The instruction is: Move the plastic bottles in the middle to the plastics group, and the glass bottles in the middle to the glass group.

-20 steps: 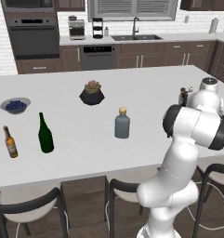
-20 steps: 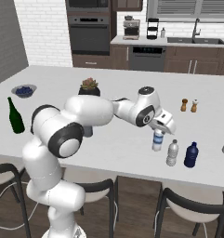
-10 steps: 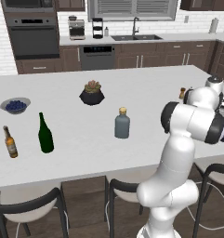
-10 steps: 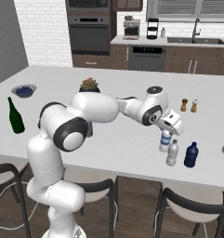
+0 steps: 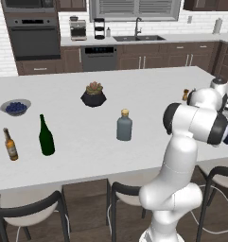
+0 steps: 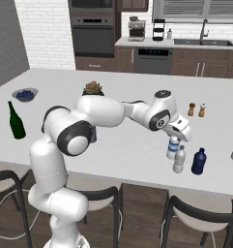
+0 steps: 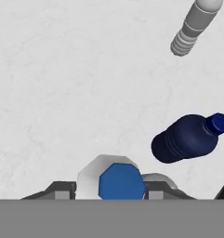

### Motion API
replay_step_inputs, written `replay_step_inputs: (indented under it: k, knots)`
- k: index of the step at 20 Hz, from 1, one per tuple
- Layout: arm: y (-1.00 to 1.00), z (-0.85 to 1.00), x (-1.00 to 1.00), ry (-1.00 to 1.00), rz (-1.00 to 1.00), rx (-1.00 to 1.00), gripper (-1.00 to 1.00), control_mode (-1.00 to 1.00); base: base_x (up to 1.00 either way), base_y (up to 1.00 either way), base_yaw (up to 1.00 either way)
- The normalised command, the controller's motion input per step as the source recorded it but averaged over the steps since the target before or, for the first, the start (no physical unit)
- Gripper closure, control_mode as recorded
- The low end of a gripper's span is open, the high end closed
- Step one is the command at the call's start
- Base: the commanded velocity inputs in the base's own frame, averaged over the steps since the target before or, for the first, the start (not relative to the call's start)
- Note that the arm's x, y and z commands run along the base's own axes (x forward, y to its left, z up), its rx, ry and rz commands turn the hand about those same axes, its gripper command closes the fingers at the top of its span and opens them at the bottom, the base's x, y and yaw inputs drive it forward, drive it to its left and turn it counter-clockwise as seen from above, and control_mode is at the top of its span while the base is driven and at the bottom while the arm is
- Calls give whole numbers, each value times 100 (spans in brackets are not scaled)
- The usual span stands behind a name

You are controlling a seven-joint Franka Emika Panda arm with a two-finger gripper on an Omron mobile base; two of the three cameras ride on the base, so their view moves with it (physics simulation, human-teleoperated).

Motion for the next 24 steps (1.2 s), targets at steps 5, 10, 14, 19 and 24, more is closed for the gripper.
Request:
replay_step_inputs:
  k: [5,10,14,19,24]
  knots:
    - [0,-30,0,0,0,0,100,-100,0,0,0]
    - [0,-20,1,-1,0,0,100,-100,0,0,0]
    - [-2,0,24,-6,0,0,100,-100,0,0,0]
    - [-10,0,29,-4,0,0,100,-100,0,0,0]
    - [-24,0,5,0,0,0,100,-100,0,0,0]
